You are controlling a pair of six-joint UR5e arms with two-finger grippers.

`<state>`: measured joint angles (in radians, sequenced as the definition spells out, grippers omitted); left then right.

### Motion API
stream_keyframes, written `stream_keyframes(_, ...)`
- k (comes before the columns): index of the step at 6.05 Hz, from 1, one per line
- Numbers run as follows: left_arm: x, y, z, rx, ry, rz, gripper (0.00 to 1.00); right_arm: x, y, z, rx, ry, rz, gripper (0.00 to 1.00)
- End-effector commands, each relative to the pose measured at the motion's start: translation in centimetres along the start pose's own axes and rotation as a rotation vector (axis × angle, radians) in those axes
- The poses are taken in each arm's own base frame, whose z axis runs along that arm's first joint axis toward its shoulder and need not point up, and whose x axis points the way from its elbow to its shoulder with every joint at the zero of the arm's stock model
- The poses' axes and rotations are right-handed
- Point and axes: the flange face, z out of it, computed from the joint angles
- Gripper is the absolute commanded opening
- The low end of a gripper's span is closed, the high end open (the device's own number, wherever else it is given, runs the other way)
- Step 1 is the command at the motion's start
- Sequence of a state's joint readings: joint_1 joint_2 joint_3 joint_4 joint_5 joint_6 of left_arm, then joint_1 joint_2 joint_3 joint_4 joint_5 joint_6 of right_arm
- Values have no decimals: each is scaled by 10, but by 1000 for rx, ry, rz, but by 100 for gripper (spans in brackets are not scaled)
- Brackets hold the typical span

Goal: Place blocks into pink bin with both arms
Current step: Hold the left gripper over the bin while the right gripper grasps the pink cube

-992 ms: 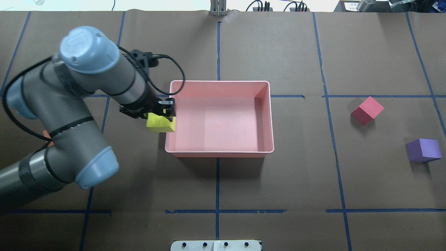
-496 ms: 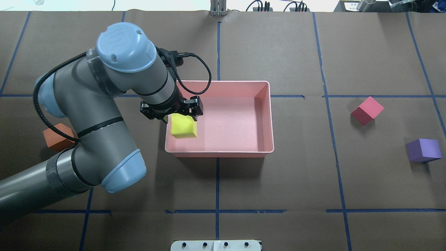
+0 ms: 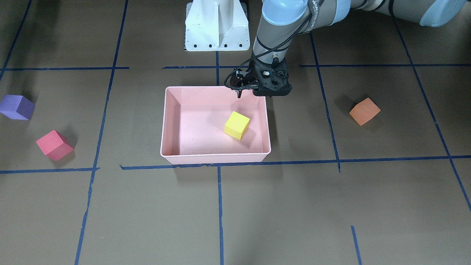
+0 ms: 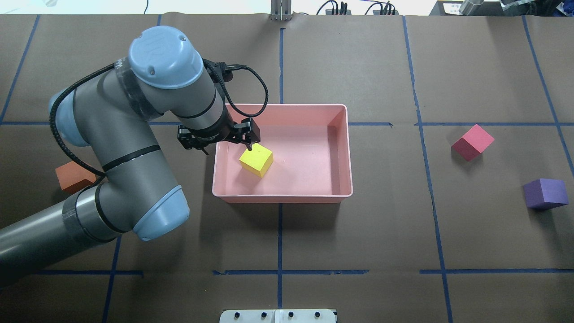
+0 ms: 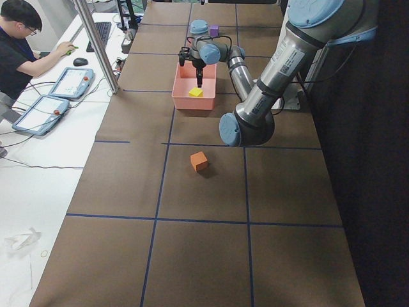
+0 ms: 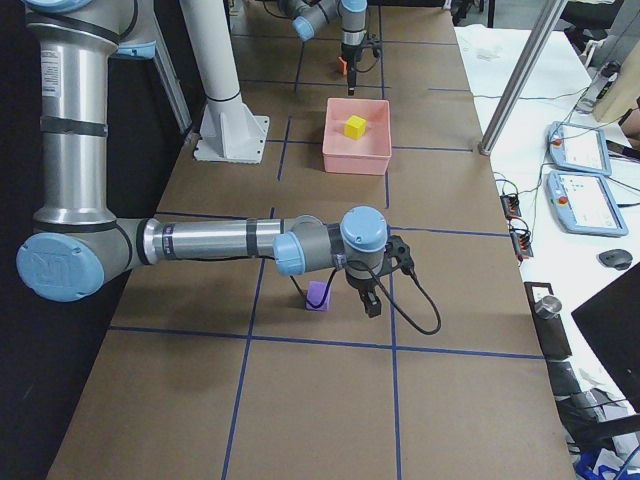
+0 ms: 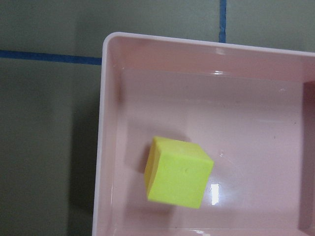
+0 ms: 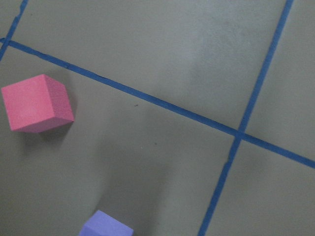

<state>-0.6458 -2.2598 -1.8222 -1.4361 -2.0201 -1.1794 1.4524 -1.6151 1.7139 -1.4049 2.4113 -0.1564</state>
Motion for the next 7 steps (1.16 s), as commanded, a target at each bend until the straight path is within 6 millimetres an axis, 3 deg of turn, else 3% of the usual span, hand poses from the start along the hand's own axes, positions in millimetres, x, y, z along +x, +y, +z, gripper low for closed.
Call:
stream_keyframes(1, -17, 5, -3, 4, -2, 70, 100, -70, -76, 23, -8, -37, -177, 100)
stream_keyframes(2, -18, 3, -5, 10, -2, 69, 100, -110, -104, 44, -28, -56, -222, 100)
stream_keyframes(3, -19, 2, -5, 11, -2, 68, 100, -144, -110, 77, -76, -34, -235, 100)
stream_keyframes(5, -21, -1, -8, 17, -2, 63, 100, -162, -104, 116, -141, -21, -248, 100)
stream_keyframes(6, -21, -1, -8, 17, -2, 63, 100, -162, -103, 121, -152, -19, -247, 100)
stream_keyframes(7, -21, -1, -8, 17, -2, 63, 100, -157, -102, 140, -181, 10, -245, 100)
